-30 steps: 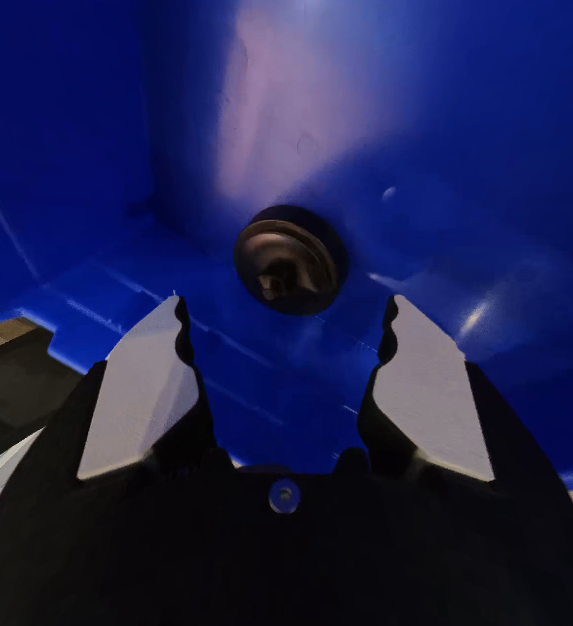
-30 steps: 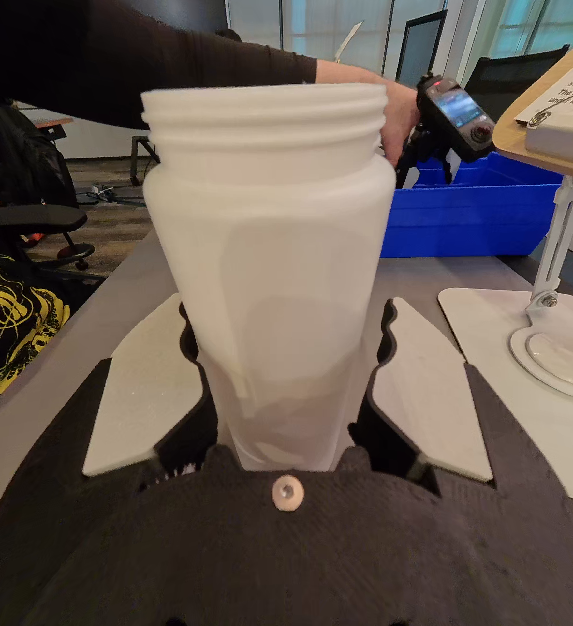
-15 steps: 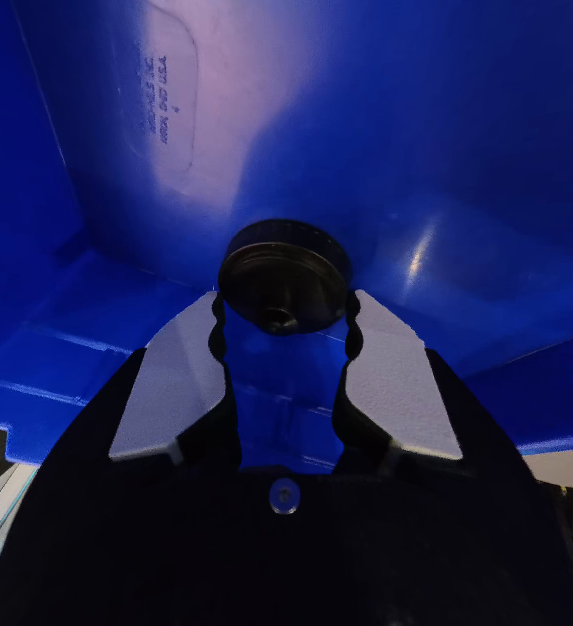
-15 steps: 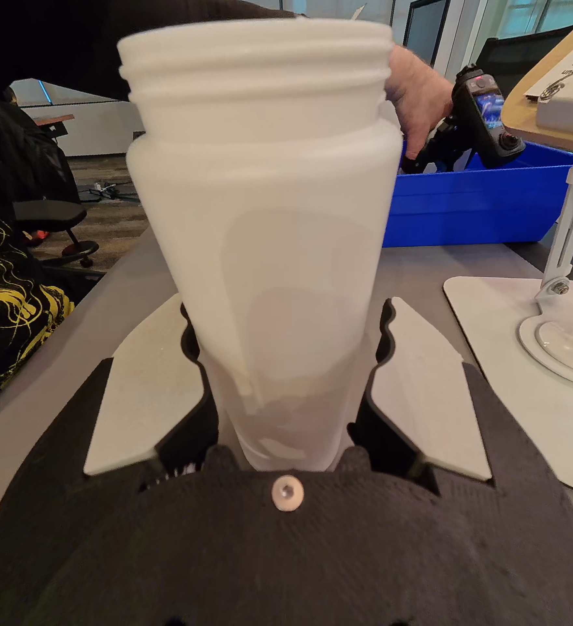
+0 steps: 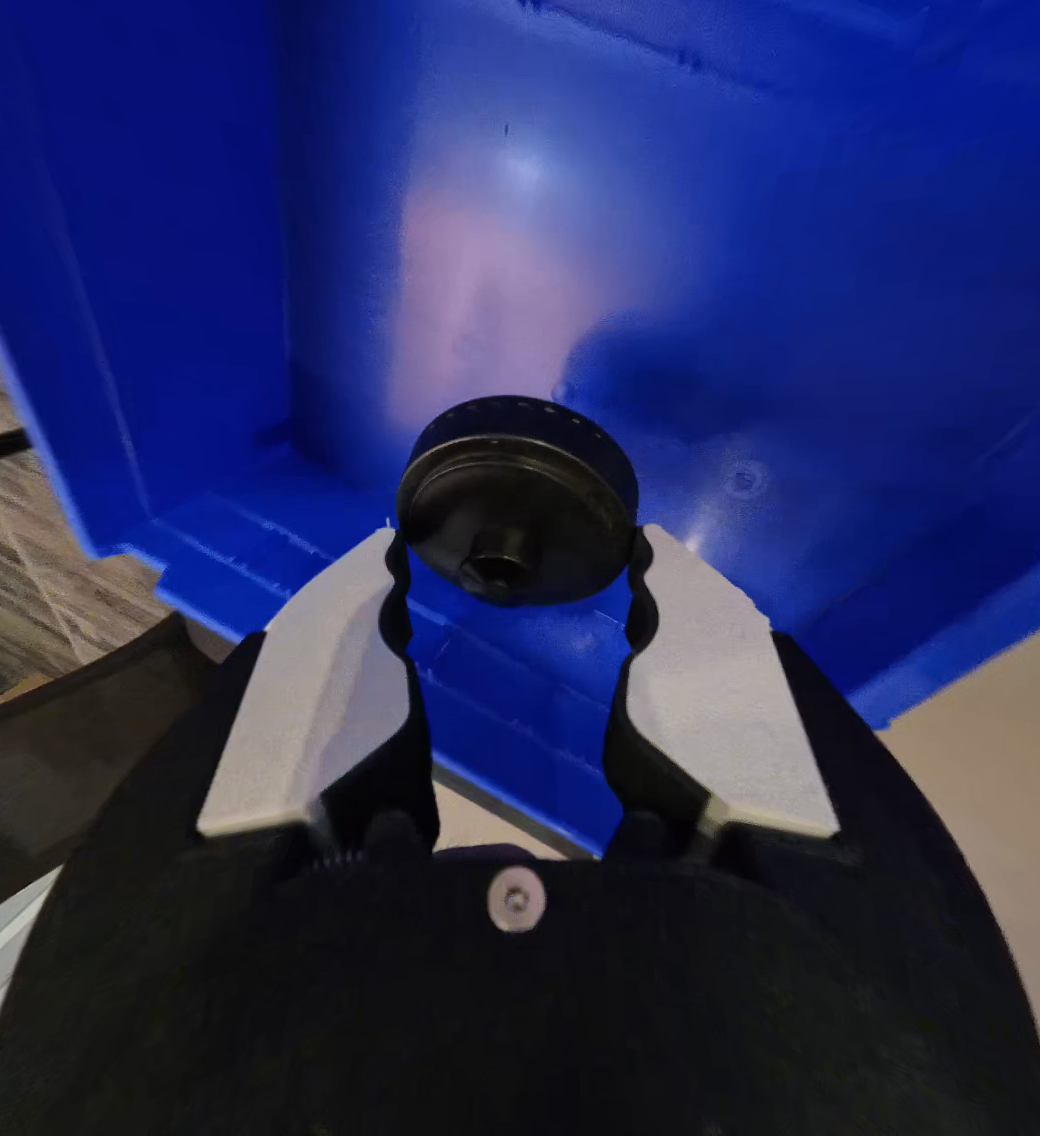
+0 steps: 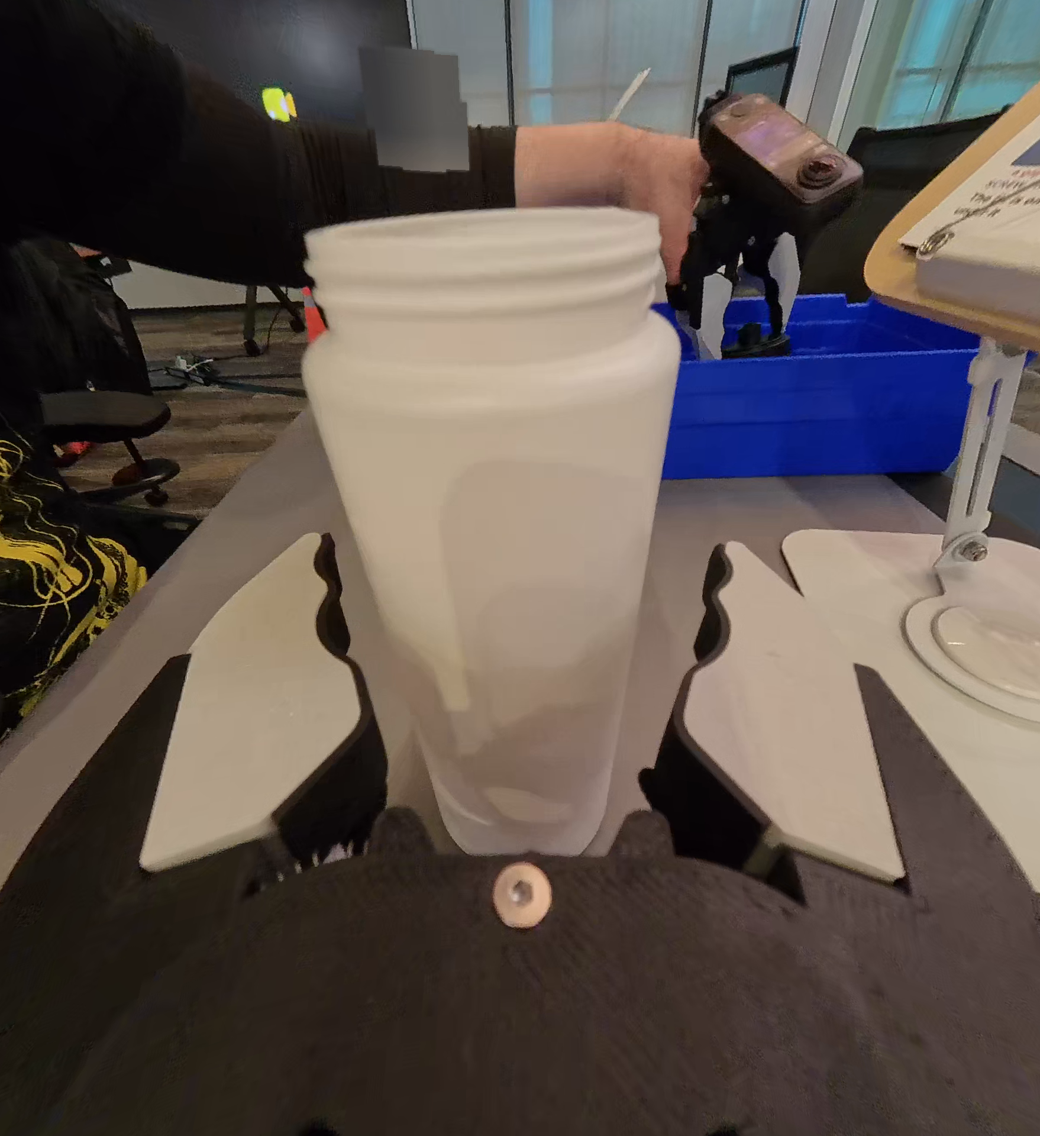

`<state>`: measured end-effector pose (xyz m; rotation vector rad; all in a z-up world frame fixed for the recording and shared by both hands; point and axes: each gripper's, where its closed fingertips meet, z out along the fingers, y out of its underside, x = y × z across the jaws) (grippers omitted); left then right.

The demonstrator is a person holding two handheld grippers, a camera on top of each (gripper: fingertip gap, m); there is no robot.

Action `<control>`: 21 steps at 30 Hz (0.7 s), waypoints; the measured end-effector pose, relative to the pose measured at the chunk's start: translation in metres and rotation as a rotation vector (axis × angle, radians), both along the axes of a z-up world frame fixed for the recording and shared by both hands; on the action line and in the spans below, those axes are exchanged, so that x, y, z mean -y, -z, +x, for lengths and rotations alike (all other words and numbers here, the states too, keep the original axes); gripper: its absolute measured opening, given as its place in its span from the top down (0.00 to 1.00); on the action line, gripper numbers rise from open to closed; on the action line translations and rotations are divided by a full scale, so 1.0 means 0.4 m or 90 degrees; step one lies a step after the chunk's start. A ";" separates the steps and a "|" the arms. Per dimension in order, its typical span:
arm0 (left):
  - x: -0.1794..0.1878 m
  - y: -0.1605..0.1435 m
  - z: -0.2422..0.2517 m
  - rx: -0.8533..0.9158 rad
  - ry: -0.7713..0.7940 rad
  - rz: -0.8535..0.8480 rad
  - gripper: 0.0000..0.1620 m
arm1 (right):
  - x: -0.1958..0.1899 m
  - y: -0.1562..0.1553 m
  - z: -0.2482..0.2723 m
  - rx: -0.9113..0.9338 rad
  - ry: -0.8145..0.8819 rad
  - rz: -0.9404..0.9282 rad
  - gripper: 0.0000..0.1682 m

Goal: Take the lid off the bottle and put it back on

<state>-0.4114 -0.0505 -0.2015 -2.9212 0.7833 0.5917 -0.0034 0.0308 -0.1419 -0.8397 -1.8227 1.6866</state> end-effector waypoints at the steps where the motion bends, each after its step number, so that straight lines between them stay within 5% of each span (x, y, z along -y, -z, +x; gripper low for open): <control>1: 0.001 -0.022 0.017 -0.008 0.005 0.020 0.58 | -0.001 -0.007 0.004 -0.005 -0.001 -0.001 0.33; 7: 0.009 -0.186 0.139 -0.095 0.046 0.165 0.58 | -0.033 -0.090 0.043 -0.067 0.052 0.089 0.32; 10: 0.001 -0.296 0.244 -0.151 0.087 0.267 0.58 | -0.037 -0.202 0.083 -0.140 0.114 0.150 0.39; 12: 0.001 -0.362 0.323 -0.192 0.117 0.315 0.58 | -0.016 -0.288 0.103 -0.181 0.152 0.151 0.54; 21: -0.075 -0.547 0.700 -0.299 0.255 0.487 0.58 | 0.097 -0.387 -0.022 -0.052 0.204 0.025 0.58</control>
